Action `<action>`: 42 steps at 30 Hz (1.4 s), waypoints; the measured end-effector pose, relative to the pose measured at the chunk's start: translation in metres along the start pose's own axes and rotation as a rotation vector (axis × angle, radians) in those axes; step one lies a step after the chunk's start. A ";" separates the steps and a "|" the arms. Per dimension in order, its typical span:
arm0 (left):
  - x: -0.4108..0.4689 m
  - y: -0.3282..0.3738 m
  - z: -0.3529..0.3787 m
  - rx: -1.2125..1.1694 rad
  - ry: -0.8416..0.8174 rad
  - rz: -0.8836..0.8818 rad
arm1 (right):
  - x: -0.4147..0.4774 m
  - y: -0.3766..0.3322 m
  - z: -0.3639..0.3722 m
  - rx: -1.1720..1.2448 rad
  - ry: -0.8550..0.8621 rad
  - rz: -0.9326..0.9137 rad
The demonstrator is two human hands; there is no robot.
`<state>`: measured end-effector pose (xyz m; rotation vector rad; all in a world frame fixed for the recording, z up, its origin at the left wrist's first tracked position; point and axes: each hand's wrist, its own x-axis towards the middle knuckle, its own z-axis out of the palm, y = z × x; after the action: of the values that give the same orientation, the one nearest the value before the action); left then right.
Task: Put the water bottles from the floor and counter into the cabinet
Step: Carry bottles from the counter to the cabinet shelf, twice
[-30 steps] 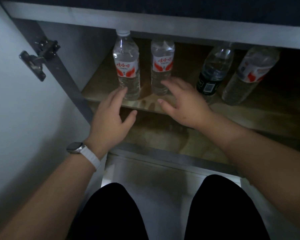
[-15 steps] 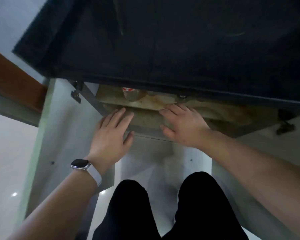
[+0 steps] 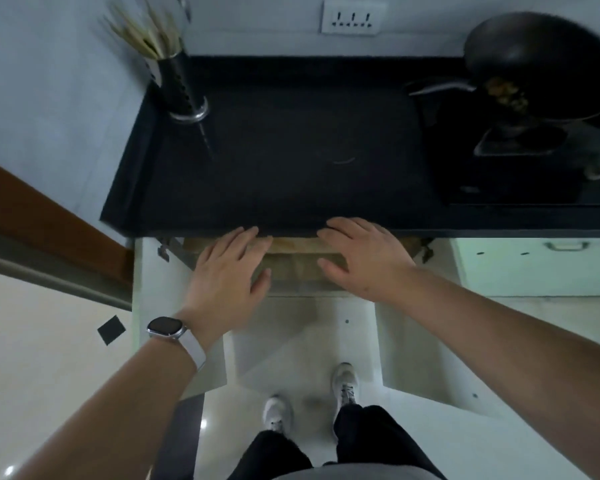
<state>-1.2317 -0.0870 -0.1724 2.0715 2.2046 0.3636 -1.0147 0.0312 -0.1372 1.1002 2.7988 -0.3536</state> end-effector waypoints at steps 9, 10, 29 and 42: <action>0.025 0.059 -0.040 -0.049 0.033 0.335 | -0.104 -0.001 -0.050 -0.011 0.114 0.349; 0.028 0.065 -0.041 -0.048 0.027 0.369 | -0.116 -0.001 -0.051 -0.001 0.126 0.397; 0.059 0.285 -0.013 -0.033 -0.086 0.747 | -0.323 0.098 -0.045 0.096 0.303 0.825; 0.055 0.593 0.048 -0.034 -0.071 1.028 | -0.558 0.275 -0.027 0.128 0.399 1.061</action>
<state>-0.6489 0.0020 -0.0729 2.9490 0.9047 0.3589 -0.4205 -0.1329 -0.0531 2.6492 1.9953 -0.1902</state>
